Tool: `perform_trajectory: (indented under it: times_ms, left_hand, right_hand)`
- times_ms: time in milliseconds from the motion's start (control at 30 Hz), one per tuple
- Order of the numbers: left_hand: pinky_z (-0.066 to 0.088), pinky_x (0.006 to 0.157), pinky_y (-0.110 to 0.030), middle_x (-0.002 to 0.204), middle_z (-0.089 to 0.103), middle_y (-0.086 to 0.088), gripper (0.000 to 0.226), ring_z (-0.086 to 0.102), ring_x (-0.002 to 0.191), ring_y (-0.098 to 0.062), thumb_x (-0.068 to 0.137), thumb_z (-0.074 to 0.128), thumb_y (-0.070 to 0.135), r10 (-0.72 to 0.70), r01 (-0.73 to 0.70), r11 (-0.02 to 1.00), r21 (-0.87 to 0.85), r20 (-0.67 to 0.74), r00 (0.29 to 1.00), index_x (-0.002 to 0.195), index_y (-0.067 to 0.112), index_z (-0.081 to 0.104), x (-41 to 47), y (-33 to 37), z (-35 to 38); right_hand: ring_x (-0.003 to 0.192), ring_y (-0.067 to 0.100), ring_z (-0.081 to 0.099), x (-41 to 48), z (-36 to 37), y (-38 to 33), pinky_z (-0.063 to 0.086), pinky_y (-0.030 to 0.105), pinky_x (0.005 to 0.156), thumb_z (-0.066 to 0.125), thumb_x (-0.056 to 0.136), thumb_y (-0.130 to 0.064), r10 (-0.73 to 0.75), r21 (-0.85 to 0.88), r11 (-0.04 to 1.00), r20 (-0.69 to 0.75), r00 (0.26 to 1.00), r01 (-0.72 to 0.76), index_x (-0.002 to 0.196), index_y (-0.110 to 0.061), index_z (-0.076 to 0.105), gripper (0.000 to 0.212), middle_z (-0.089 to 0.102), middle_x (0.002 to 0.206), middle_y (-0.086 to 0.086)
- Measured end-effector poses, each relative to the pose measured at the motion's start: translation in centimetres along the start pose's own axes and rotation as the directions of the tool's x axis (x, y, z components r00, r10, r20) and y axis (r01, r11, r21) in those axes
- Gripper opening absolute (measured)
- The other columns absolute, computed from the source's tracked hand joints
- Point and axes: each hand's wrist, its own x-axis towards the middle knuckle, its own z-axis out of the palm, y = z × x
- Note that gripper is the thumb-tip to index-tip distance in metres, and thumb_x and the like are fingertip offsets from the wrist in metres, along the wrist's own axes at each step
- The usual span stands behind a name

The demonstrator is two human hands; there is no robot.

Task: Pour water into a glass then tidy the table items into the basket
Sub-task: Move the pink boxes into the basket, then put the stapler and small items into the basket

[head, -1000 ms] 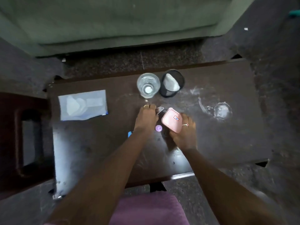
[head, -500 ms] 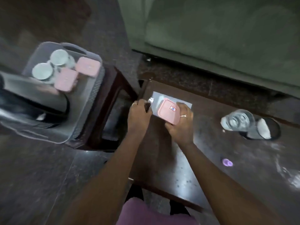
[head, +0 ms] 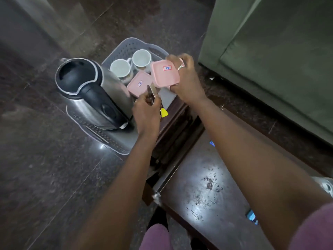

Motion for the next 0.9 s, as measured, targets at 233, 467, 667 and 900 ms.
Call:
perform_trajectory:
  times_ms: [233,467,667,900]
  left_hand:
    - [0.045,0.091,-0.037,0.107,0.063,-0.021,0.029,0.058,0.102,-0.034,0.083,0.057,0.01,-0.025,0.001,0.98,0.2,0.118,0.993,0.11,0.003,0.063,1.4,-1.8,0.0]
    - [0.043,0.093,-0.034,0.125,0.05,-0.021,0.029,0.044,0.118,-0.036,0.092,0.044,0.002,-0.187,0.042,0.853,0.521,0.23,0.955,0.115,0.003,0.062,1.2,-3.6,1.0]
    - [0.042,0.096,-0.037,0.133,0.042,-0.02,0.032,0.036,0.126,-0.034,0.093,0.046,0.004,-0.291,0.127,0.849,0.513,0.254,0.922,0.123,0.003,0.055,1.9,-3.7,1.3]
    - [0.04,0.099,-0.047,0.138,0.033,-0.022,0.032,0.034,0.126,-0.04,0.092,0.046,0.002,-0.317,0.191,0.86,0.473,0.202,0.927,0.123,-0.003,0.052,1.9,-4.1,1.5]
  right_hand:
    - [0.127,0.033,0.038,2.5,1.8,0.9,0.041,0.046,0.103,0.057,0.076,0.002,0.111,-0.328,0.945,0.352,0.929,0.012,0.136,-0.031,0.04,0.071,0.03,0.142,0.008]
    - [0.117,0.04,0.038,3.1,4.2,0.1,0.038,0.049,0.1,0.043,0.082,0.004,0.104,-0.442,0.88,0.542,0.834,0.177,0.135,-0.03,0.039,0.064,0.03,0.139,0.012]
    - [0.118,0.04,0.036,2.0,5.7,-0.4,0.041,0.05,0.097,0.043,0.084,0.001,0.144,-0.525,0.819,0.581,0.801,0.233,0.136,-0.024,0.038,0.058,0.027,0.14,0.016]
    - [0.119,0.039,0.036,0.5,5.9,-0.6,0.04,0.044,0.098,0.05,0.083,-0.014,0.119,-0.579,0.807,0.351,0.929,0.116,0.126,-0.011,0.054,0.043,0.036,0.135,0.014]
